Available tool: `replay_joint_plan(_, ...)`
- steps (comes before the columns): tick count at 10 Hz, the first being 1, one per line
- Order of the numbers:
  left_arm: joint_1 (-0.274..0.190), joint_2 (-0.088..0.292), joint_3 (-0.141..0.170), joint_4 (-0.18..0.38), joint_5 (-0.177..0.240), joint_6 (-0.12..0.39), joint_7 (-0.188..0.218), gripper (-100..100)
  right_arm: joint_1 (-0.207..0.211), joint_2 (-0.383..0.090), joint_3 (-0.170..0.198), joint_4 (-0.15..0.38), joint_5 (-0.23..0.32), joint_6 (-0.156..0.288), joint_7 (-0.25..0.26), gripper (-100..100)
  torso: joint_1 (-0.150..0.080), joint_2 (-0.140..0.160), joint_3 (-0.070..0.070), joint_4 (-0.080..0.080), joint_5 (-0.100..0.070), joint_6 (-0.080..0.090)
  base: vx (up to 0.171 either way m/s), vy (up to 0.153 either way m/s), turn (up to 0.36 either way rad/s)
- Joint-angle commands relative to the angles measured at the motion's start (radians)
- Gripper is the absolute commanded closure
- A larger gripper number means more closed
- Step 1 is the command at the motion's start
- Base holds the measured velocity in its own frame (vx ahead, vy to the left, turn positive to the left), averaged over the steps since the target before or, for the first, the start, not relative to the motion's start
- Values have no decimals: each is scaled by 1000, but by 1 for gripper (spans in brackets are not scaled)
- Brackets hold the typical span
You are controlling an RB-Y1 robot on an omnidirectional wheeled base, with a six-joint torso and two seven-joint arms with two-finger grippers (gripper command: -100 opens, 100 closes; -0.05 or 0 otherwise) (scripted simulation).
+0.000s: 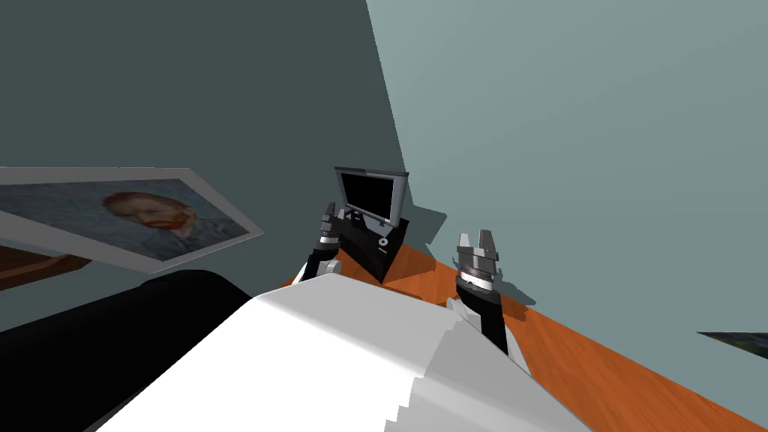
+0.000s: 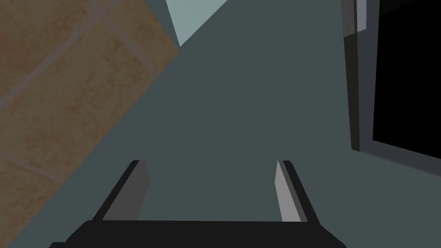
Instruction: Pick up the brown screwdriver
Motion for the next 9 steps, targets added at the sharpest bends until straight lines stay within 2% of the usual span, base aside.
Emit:
replay_joint_plan(1,-14,32,2,26,-4,30,0,-100,0,0,0,0,0,0,0,0,0,0,0,0,0,0,5,-62,-60)
replay_joint_plan(4,-47,86,7,90,-13,100,-4,-100,0,0,0,0,0,0,0,0,-7,-2,-1,0,-2,0,25,-118,-60)
replay_joint_plan(5,-47,86,7,90,-13,100,-4,-100,0,0,0,0,0,0,0,0,-8,-2,-1,0,-2,0,25,-96,-14)
replay_joint_plan(8,-97,145,14,180,-25,194,-12,-100,0,0,0,0,0,0,0,0,-8,-2,-1,-1,-2,0,34,-129,-77)
replay_joint_plan(9,-97,145,14,190,-25,202,-12,-100,0,0,0,0,0,0,0,0,-10,-3,-2,-1,-2,0,37,-120,-6)
